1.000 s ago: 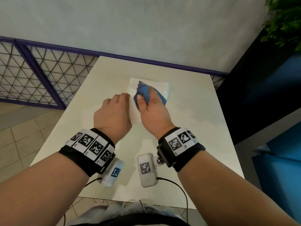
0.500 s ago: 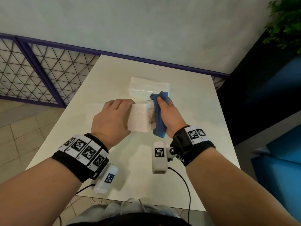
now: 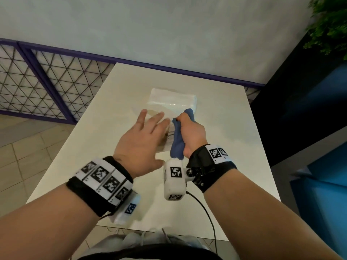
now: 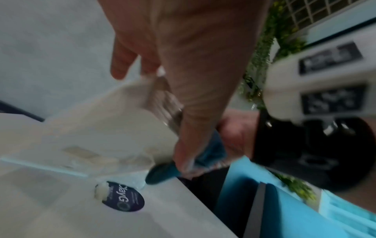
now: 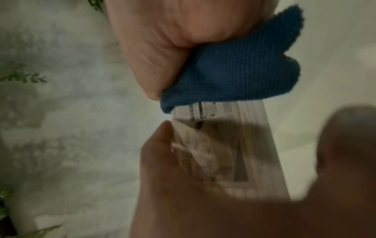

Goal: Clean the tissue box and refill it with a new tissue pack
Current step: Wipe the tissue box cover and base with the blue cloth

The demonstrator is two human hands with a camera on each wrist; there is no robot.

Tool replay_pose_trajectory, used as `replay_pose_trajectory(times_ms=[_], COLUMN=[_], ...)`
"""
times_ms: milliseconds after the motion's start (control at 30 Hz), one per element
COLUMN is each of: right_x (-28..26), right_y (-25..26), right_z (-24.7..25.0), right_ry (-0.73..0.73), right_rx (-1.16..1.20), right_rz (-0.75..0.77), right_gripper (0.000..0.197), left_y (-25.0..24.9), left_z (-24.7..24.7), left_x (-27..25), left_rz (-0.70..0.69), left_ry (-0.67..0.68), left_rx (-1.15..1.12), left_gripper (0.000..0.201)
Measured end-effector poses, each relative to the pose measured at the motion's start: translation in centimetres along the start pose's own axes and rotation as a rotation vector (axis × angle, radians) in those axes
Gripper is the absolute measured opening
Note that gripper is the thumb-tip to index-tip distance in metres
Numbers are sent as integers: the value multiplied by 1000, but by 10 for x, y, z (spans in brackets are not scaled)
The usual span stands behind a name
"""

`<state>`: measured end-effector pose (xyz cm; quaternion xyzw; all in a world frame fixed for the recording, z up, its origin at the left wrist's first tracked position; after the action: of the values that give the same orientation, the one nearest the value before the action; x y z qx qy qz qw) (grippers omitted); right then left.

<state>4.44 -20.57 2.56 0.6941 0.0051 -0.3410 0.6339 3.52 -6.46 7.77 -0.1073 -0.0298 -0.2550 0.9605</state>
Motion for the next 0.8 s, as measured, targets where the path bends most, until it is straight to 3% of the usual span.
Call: replay_pose_trajectory(times_ms=[167,300,433,567,667,733,800], right_x=[-18,-26,-21,-26,-46,-68,-79], right_y=[12,29,59,92,97,81,61], right_z=[-22,-23,15,27,-15,-60,-83], right_ry=[69,116,-3,29,133,240,294], right_rx=[-72,-145,-7,21,-198,-579,-931], right_rz=[133,169,249,366,502,693,836], right_gripper=[18,23,38,26,35,56,55], left_y=[10,33,84,110,100,89,84], left_z=[7,16,23,13,5,-1,-9], left_x=[3,4,2,2,6,9,8], left_rz=[79,190,277,339,346,303,291], left_ry=[-202,-224,-292,-198,-149,-151,-161], left_rx=[70,-72,-402,-471,-545,-625,-747], left_gripper=[89,77,70,72,79,81,81])
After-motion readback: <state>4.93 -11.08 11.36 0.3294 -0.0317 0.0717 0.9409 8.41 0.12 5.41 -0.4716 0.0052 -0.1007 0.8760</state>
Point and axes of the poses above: each hand's wrist, its own x-axis towards the middle knuckle, its own z-axis out of the back of the hand, y = z × x, the point moved 9 cm from there along x, towards the middle knuckle, and after that the axes turned 2 degrees about z, right-handed, at the moved point
